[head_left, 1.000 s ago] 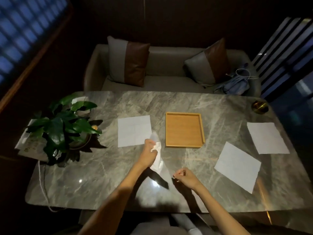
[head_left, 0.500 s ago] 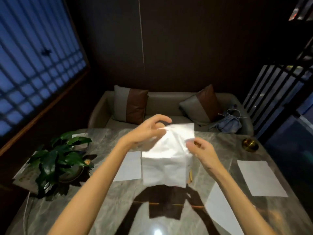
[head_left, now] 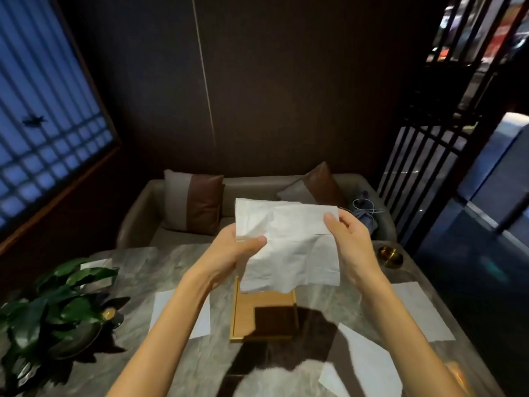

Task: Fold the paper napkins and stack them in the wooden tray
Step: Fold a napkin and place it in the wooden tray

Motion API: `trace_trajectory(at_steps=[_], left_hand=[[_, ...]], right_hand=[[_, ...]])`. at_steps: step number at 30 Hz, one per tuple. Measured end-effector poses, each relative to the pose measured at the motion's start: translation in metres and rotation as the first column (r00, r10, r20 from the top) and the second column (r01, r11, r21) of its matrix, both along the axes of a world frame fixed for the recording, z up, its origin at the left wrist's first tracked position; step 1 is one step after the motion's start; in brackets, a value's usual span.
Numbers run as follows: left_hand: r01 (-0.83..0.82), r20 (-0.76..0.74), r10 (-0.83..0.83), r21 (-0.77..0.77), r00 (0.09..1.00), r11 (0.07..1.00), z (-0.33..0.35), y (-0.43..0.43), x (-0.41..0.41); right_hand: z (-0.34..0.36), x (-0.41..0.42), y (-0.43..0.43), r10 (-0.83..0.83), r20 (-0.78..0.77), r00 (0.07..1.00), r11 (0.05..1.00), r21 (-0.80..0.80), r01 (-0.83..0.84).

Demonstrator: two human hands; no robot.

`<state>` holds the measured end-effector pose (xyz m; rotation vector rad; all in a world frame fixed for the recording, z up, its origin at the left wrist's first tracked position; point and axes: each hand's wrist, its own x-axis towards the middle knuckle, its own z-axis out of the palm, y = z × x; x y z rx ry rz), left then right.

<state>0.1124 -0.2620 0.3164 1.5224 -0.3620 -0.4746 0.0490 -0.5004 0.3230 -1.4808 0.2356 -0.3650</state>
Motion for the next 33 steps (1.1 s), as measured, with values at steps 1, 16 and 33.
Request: trace_trajectory(at_steps=[1,16,33], left_hand=[[-0.039,0.042,0.038,0.027,0.998,0.999,0.002,-0.002,0.002],[-0.102,0.208,0.085,0.069,0.974,0.992,-0.003,0.032,0.020],[-0.391,0.466,0.390,-0.100,0.794,0.915,-0.003,0.042,0.031]], right_hand=[[0.001,-0.001,-0.004,0.083,-0.032,0.996,0.997,0.007,-0.083],[-0.017,0.003,-0.015,0.183,-0.113,0.977,0.982,0.068,-0.176],[-0.008,0.027,-0.016,0.127,0.195,0.972,0.975,-0.207,-0.086]])
